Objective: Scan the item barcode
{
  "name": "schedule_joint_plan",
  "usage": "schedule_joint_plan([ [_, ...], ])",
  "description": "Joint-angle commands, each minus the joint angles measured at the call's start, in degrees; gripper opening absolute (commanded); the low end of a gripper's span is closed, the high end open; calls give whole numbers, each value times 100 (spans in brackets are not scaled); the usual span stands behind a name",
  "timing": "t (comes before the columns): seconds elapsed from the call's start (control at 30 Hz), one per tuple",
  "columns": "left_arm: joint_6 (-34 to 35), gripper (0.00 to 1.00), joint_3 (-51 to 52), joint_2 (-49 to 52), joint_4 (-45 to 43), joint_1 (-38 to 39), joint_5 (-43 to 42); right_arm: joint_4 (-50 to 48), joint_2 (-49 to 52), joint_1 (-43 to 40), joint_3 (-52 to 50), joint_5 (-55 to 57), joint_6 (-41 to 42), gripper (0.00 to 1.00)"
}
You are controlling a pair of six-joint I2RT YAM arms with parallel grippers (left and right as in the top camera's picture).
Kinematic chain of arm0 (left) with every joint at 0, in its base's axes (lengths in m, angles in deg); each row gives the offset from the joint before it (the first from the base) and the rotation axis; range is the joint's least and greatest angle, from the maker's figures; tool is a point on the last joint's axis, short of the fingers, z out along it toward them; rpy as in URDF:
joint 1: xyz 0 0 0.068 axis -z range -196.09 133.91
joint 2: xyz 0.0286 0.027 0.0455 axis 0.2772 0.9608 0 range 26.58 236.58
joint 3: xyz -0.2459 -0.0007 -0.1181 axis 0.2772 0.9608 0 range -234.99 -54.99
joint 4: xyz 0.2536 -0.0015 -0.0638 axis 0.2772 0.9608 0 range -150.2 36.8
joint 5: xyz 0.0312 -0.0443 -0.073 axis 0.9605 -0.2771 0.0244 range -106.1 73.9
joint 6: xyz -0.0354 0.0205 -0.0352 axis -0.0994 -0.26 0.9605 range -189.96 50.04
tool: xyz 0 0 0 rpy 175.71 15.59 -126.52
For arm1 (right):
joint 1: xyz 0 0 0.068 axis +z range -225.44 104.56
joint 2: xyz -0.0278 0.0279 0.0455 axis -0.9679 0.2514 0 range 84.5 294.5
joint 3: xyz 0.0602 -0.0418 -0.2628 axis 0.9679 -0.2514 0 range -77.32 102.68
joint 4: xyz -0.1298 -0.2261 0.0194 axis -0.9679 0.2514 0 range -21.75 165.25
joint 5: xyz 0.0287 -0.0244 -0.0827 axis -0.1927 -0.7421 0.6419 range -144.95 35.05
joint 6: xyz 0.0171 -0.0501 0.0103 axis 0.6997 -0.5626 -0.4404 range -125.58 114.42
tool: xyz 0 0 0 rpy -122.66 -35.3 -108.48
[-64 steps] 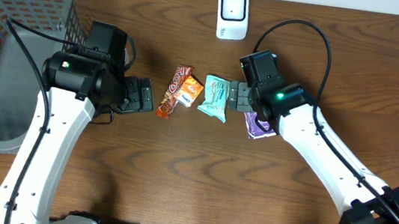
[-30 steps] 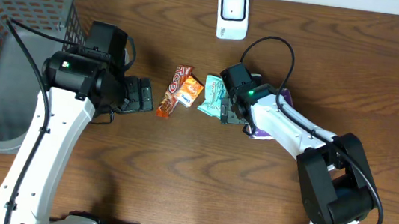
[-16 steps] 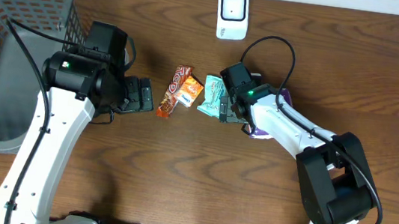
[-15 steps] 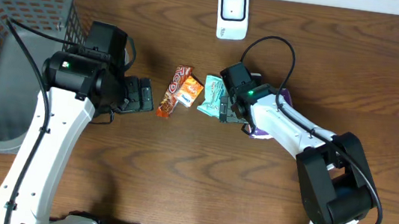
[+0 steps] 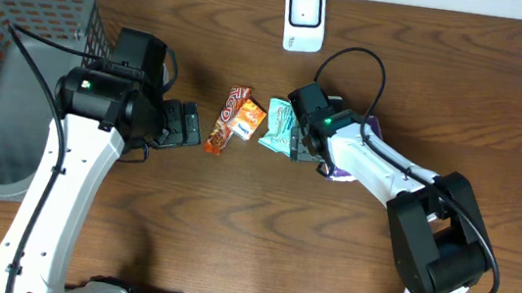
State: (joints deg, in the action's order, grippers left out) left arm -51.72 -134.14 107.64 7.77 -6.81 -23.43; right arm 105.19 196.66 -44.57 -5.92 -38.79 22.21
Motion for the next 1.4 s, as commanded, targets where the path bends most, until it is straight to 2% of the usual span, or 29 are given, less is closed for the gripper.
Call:
schedule_joint_plan([
  [0.0, 74, 98, -13, 28, 31, 4, 35, 201, 249, -17, 109, 57, -221, 71],
  [0.03, 74, 98, -13, 28, 31, 7, 35, 286, 249, -20, 168, 114, -271, 56],
  [0.13, 72, 98, -13, 28, 33, 7, 35, 409, 249, -20, 245, 201, -341, 21],
  [0.17, 72, 98, -13, 28, 31, 4, 35, 417, 249, -17, 245, 197, -350, 7],
  [0.2, 74, 98, -13, 28, 33, 7, 35, 422, 249, -17, 245, 192, -348, 1],
  [0.47, 74, 98, -13, 28, 31, 4, 35, 793, 70, -186, 868, -968, -413, 1],
  [0.73, 72, 98, -13, 28, 31, 7, 35, 1384, -94, -1064, 2153, -4336, -1364, 1],
  [0.83, 72, 98, -13, 28, 31, 7, 35, 1438, -46, -1528, 2116, -5543, -1528, 1],
  [0.93, 72, 98, -13, 28, 31, 4, 35, 1447, 17, -1895, 1849, -6271, -1521, 1],
  [1.1, 72, 98, -13, 28, 31, 7, 35, 654, 142, -2406, 874, -7689, -1453, 1],
  [1.17, 72, 98, -13, 28, 31, 7, 35, 256, 142, -2618, 494, -7890, -1198, 1],
  [1.23, 72, 98, -13, 28, 31, 7, 35, 116, 142, -2855, 278, -7591, -1047, 1],
  [1.33, 74, 98, -13, 28, 31, 7, 35, 376, 131, -3117, 243, -6358, -1045, 2],
  [1.37, 74, 98, -13, 28, 31, 4, 35, 479, 118, -3163, 260, -5963, -1040, 9],
])
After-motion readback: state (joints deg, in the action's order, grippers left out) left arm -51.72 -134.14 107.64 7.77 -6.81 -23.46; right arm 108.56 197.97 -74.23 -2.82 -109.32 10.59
